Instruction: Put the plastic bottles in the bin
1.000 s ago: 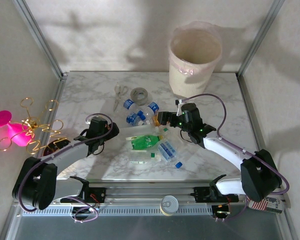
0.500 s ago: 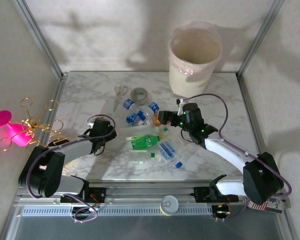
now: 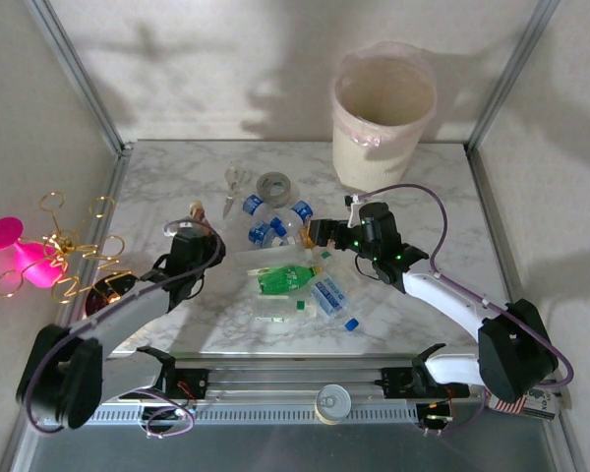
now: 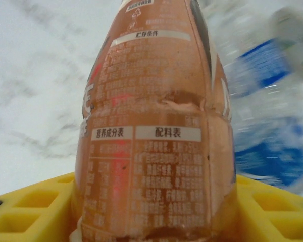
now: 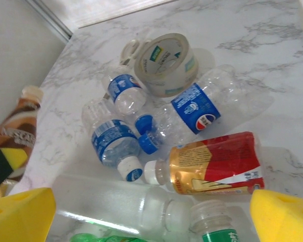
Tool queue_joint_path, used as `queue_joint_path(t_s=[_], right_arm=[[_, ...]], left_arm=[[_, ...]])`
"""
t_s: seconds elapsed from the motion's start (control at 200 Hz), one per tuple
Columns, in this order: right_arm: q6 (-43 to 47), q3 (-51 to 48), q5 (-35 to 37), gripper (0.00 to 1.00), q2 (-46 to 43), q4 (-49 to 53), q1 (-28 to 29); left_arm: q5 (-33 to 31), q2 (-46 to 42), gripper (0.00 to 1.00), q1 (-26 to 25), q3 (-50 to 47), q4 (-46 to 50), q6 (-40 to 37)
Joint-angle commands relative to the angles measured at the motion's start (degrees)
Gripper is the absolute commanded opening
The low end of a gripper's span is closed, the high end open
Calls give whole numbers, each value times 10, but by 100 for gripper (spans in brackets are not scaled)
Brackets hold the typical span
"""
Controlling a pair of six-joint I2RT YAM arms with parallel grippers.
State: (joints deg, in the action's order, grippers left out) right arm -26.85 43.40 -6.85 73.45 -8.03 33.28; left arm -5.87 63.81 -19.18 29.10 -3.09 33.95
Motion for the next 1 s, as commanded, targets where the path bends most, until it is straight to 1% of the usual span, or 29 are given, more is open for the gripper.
queue_joint_path(t_s=[0.0, 0.15, 0.25, 0.376, 0.541, 0.741, 0.841, 0.996], right_arm=[[-13, 19, -51, 99, -8, -26, 5], [-36, 27, -115, 99, -12, -67, 5], [-55, 28, -161, 99, -12, -104, 7], [-82, 22, -201, 98, -9, -159, 13], [-96, 23, -212, 96, 6, -187, 28], [-96, 28, -215, 90, 27, -186, 39], [-97, 26, -215, 86, 30, -187, 39], [-98, 22, -221, 74, 31, -191, 39]], left_arm=[[52, -60, 48, -24, -2, -67, -29], [116, -93, 49, -73, -3, -149, -62], [129, -86, 49, -111, 2, -190, -79], [135, -57, 48, -161, 13, -225, -89], [106, -10, 48, -233, 41, -239, -108], [67, 35, 48, -292, 70, -235, -130], [49, 42, 49, -309, 75, -236, -137], [33, 44, 49, -318, 74, -244, -135]])
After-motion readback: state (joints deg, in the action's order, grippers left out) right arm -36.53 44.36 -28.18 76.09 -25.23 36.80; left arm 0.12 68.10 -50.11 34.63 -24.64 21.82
